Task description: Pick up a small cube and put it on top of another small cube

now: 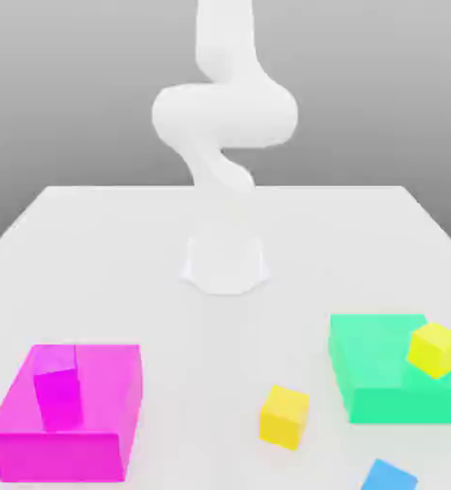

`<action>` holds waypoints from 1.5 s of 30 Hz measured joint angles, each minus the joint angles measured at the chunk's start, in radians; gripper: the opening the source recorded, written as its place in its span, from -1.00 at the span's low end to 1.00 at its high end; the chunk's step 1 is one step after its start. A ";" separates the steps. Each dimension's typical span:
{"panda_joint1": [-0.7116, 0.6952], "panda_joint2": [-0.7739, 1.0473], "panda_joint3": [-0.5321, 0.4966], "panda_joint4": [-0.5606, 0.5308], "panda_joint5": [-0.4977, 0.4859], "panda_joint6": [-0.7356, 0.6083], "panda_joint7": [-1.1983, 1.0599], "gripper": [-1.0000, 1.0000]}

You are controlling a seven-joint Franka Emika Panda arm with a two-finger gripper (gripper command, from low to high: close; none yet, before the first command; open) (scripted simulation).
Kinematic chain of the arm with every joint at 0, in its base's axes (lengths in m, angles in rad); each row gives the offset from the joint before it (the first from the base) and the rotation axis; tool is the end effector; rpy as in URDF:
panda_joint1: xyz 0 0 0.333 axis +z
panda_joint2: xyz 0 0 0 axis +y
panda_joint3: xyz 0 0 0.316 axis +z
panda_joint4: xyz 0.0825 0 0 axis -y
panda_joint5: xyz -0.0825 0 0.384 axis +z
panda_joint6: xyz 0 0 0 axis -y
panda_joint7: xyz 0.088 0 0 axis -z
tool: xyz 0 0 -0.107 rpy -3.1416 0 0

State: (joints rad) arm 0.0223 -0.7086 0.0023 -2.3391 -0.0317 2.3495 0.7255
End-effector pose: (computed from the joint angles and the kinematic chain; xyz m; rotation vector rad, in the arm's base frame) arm 0.3818 0.0092 0.6635 -2.5831 0.9241 -0.9758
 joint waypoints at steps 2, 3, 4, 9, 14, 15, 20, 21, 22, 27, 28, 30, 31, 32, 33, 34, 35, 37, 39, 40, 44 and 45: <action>0.015 0.078 0.003 -0.033 -0.022 0.042 -0.067 0.00; 0.024 0.115 0.001 -0.049 -0.033 0.062 -0.099 0.00; 0.033 0.152 -0.001 -0.064 -0.043 0.081 -0.131 0.00; 0.081 0.335 -0.018 -0.142 -0.082 0.179 -0.297 0.00; 0.130 0.516 -0.039 -0.220 -0.087 0.279 -0.487 0.00; 0.135 0.552 -0.037 -0.235 -0.082 0.299 -0.529 0.00; 0.172 0.731 -0.023 -0.314 -0.021 0.401 -0.767 0.00; 0.172 0.766 -0.011 -0.330 -0.001 0.421 -0.820 0.00; 0.171 0.801 -0.003 -0.339 0.015 0.444 -0.860 0.00; 0.164 0.981 0.007 -0.322 0.027 0.586 -0.895 0.00; 0.167 1.018 0.004 -0.316 0.025 0.616 -0.894 0.00; 0.168 1.037 0.003 -0.313 0.024 0.631 -0.893 -1.00; 0.168 1.037 0.003 -0.313 0.023 0.631 -0.893 -1.00; 0.167 1.037 0.003 -0.313 0.023 0.630 -0.893 -1.00; 0.167 1.037 0.003 -0.313 0.023 0.629 -0.893 -1.00; 0.167 1.037 0.003 -0.313 0.022 0.629 -0.892 -1.00; 0.168 1.046 0.003 -0.311 0.021 0.637 -0.892 -1.00; 0.164 1.008 0.007 -0.318 0.024 0.606 -0.893 -1.00; 0.161 0.944 0.010 -0.329 0.028 0.553 -0.896 -1.00; 0.160 0.909 0.011 -0.336 0.029 0.525 -0.897 -1.00; 0.198 0.799 0.028 -0.334 0.016 0.412 -0.812 -1.00; 0.225 0.782 0.041 -0.324 0.012 0.385 -0.764 -1.00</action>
State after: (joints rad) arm 0.2475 0.0734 0.0429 -2.6630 -0.0194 2.7345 -0.0383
